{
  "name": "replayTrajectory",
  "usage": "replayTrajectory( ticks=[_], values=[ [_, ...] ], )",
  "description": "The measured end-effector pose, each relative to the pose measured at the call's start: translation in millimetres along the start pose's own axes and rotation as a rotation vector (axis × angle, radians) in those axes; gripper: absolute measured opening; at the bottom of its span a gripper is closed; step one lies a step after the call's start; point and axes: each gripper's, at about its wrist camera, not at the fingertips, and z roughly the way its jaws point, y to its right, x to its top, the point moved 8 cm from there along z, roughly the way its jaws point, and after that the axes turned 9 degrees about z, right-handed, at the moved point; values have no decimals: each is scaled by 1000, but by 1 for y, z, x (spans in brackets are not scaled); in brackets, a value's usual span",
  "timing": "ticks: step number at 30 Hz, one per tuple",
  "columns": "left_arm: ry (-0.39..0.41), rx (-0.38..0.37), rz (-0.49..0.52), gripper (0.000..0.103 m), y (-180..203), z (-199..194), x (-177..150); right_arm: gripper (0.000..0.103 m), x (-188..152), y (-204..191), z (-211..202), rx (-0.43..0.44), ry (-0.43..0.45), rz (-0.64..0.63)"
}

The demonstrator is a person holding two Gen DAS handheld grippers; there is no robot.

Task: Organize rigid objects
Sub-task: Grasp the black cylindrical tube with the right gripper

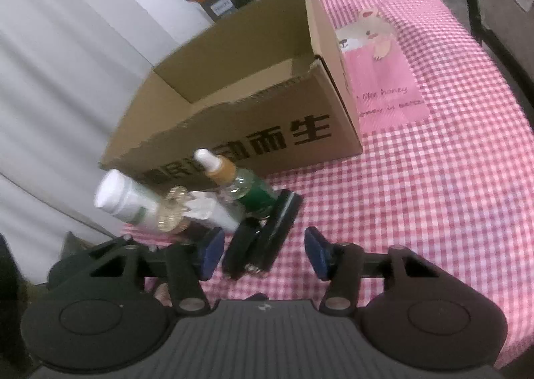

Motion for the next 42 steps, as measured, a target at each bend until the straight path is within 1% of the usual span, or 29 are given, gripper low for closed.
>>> replayTrajectory(
  ticks=[2,6,8,9,12,15,18,20,25,29,34,36,38,39,42],
  values=[
    [-4,1,18,48,4,5,-1,48,1,2,11,-5,-20,-3],
    [-20,8,52,46,9,14,0,42,1,3,30,-12,-50,-21],
    [-37,5,52,43,11,20,0,34,0,4,35,-17,-59,-28],
    [-43,4,52,42,10,23,0,33,-2,5,38,-20,-64,-30],
    [-49,-15,57,40,13,27,0,30,-4,5,40,-5,-67,-29],
    [-46,-60,68,40,18,28,2,29,-6,10,34,-15,-63,-26],
    [-38,-55,98,40,25,28,4,29,-8,20,29,-17,-70,1],
    [-47,-49,98,41,26,31,4,29,-10,25,25,-18,-66,17],
    [-60,-68,61,43,20,37,8,29,-5,29,20,-9,-57,18],
    [-72,-93,25,44,15,42,13,30,1,22,29,-9,-67,0],
    [-91,-137,-31,51,5,44,14,30,5,20,38,0,-81,-3],
    [-94,-159,-48,58,4,44,14,30,8,19,41,11,-91,-3],
    [-100,-178,-62,61,2,45,16,29,11,20,46,21,-105,4],
    [-101,-185,-69,62,0,45,16,29,7,19,42,31,-117,13],
    [-105,-180,-67,62,-2,43,13,29,2,22,40,59,-149,55]
  ],
)
